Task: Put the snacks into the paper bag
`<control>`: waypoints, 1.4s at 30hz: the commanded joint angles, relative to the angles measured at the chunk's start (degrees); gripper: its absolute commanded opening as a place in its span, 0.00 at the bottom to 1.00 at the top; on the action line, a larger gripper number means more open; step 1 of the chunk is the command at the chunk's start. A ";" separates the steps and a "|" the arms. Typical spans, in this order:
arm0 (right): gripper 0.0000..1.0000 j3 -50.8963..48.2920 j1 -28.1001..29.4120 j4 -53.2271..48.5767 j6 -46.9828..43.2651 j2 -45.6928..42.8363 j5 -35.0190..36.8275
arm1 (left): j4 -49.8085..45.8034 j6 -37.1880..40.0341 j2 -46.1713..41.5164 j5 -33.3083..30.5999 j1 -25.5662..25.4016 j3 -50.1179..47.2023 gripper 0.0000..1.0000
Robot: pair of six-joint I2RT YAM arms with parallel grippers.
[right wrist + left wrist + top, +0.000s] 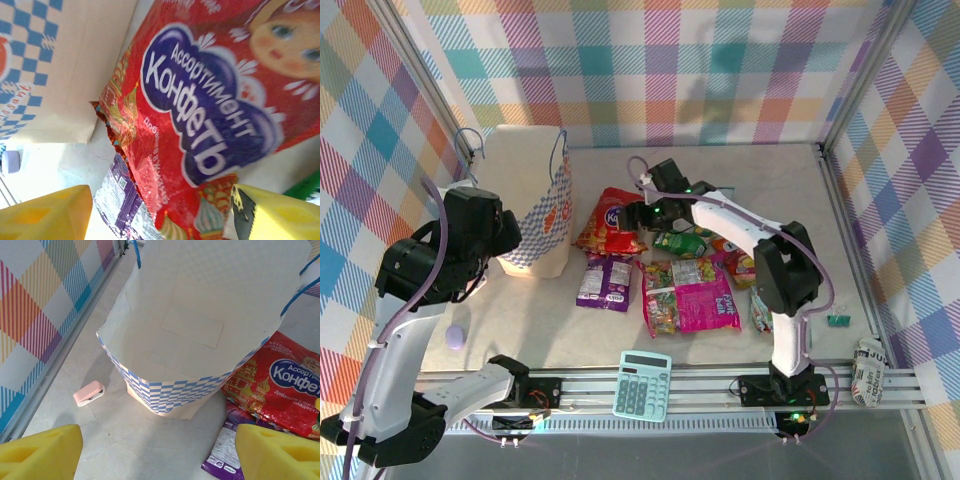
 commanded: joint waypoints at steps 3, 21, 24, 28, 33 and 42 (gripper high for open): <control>0.55 5.09 0.99 -7.43 4.41 5.18 2.64 | -1.64 -0.72 -1.50 -1.38 0.81 -0.62 0.80; 0.07 10.41 -8.56 -15.80 -3.12 7.94 21.80 | -0.68 -1.98 -0.50 -6.61 2.84 -1.28 0.82; 0.08 9.64 -8.75 -15.73 -3.85 6.76 21.39 | 1.19 -1.10 1.62 -4.22 4.13 -1.59 0.82; 0.18 8.97 -8.76 -15.61 -3.30 4.74 17.43 | 6.94 2.27 4.98 4.30 4.15 -1.14 0.80; 0.42 8.04 -8.68 -14.95 -3.15 -0.05 14.38 | 8.38 5.92 12.65 10.32 3.83 3.39 0.79; 0.55 6.73 -8.68 -14.55 -4.72 -7.87 14.48 | 15.32 13.28 19.56 11.71 3.00 5.48 0.83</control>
